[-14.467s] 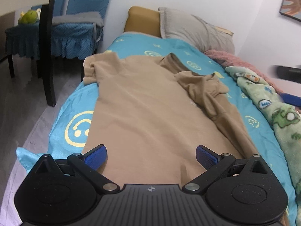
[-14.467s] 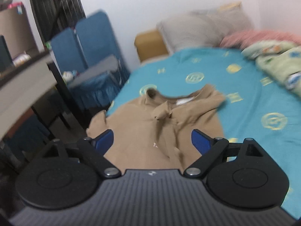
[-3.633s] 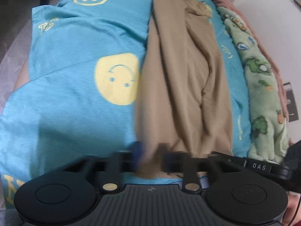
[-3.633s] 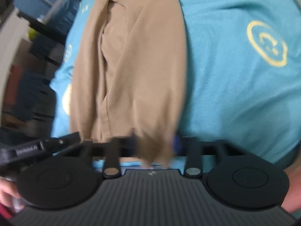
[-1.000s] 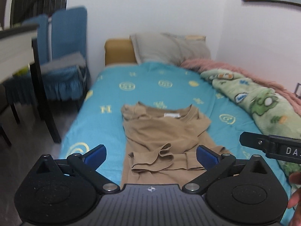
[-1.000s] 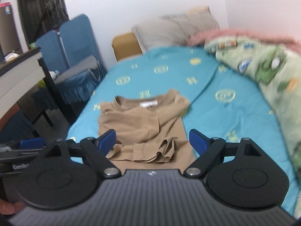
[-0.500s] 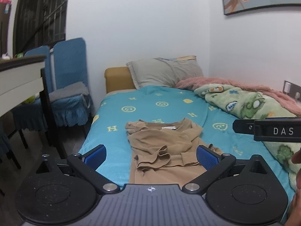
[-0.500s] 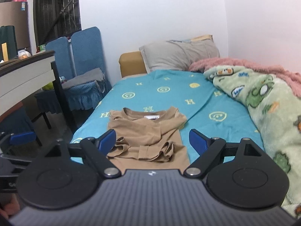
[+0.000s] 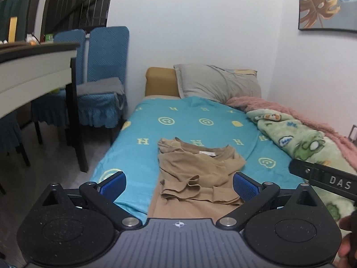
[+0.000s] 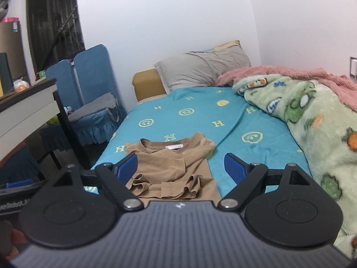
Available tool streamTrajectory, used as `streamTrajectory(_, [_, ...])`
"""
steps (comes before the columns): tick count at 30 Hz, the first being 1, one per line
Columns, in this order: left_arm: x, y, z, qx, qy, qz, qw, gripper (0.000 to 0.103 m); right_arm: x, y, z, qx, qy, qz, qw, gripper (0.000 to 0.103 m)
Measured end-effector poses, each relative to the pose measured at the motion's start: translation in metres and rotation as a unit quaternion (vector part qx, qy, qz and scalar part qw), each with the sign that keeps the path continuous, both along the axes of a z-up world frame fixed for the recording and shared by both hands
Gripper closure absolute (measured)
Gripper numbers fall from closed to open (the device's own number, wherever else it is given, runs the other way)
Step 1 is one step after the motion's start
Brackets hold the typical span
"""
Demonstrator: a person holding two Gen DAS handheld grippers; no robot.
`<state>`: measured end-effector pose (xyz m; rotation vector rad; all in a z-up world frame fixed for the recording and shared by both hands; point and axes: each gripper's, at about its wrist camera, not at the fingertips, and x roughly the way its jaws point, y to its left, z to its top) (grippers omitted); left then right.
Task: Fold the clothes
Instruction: 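Open both grippers and pull back from the folded tan shirt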
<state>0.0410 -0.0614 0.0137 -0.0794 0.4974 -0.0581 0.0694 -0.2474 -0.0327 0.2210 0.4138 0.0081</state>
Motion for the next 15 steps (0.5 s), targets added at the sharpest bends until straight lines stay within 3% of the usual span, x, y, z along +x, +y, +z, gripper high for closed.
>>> streamTrajectory(12, [0.019, -0.004, -0.014, 0.036, 0.054, 0.049, 0.9967, 0.0, 0.003, -0.01, -0.004, 0.03, 0.028, -0.028, 0.999, 0.017])
streamTrajectory(15, [0.031, -0.007, -0.02, 0.042, 0.085, 0.055, 0.994, 0.0, 0.005, -0.018, -0.01, 0.051, 0.031, -0.043, 0.997, 0.017])
